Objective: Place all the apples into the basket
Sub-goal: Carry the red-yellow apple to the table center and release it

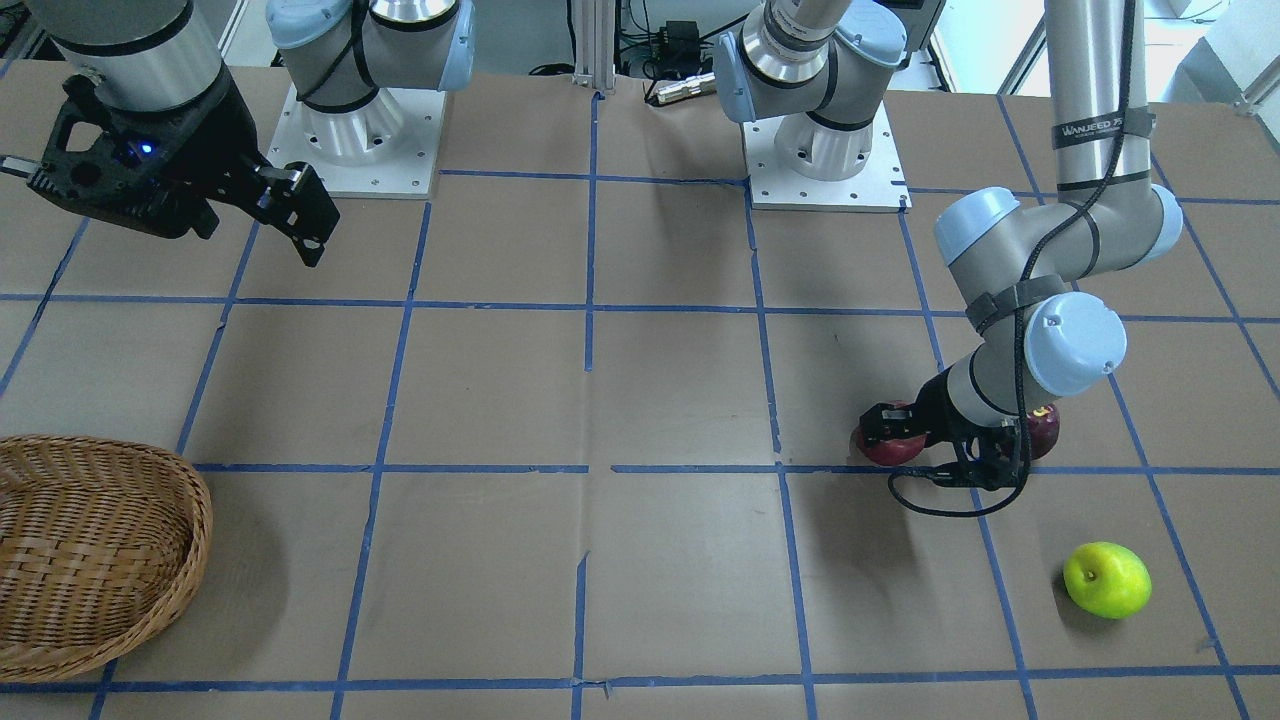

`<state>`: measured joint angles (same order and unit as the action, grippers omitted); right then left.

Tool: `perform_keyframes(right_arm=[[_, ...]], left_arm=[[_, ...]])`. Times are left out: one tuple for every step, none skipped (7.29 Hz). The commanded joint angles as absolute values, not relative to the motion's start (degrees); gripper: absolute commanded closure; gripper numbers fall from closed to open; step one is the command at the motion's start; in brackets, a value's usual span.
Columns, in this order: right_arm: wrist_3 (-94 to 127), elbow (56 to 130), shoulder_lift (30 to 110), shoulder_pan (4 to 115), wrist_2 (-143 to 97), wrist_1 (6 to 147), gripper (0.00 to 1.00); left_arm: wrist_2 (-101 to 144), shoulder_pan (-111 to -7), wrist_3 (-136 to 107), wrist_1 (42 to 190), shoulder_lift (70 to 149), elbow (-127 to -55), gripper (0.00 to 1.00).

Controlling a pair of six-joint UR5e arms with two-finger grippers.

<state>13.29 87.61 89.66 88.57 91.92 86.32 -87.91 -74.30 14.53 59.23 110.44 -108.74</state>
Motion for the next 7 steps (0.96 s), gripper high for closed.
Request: perform_keyframes(right_arm=[[13.4, 88.0, 89.4, 88.3, 91.0, 86.1, 0.00], [13.5, 88.1, 89.7, 88.4, 90.5, 86.0, 0.00], [13.6, 87.7, 89.8, 88.4, 90.6, 85.8, 0.00], [13.6, 88.1, 89.7, 88.4, 91.1, 83.6, 0.00], [13.5, 88.2, 89.5, 88.4, 90.7, 83.5, 0.00], [13.4, 88.3, 89.3, 88.4, 90.4, 83.5, 0.00], [13.0, 88.4, 89.2, 88.2, 90.4, 83.4, 0.00]], left_arm=[[-87.7, -76.9, 13.4, 62.3, 109.0, -105.4, 0.70], [-87.3, -78.9, 9.6, 66.8, 109.2, -101.9, 0.70], [-84.1, -82.3, 4.9, 67.8, 109.4, -99.4, 0.70], [-81.4, -87.1, -1.2, 67.5, 110.2, -97.1, 0.70], [-81.3, -93.2, -9.3, 66.5, 111.4, -94.6, 0.70], [-81.2, -97.3, -17.0, 65.3, 113.4, -92.6, 0.70], [-81.2, -101.0, -22.6, 61.0, 115.9, -90.5, 0.70]])
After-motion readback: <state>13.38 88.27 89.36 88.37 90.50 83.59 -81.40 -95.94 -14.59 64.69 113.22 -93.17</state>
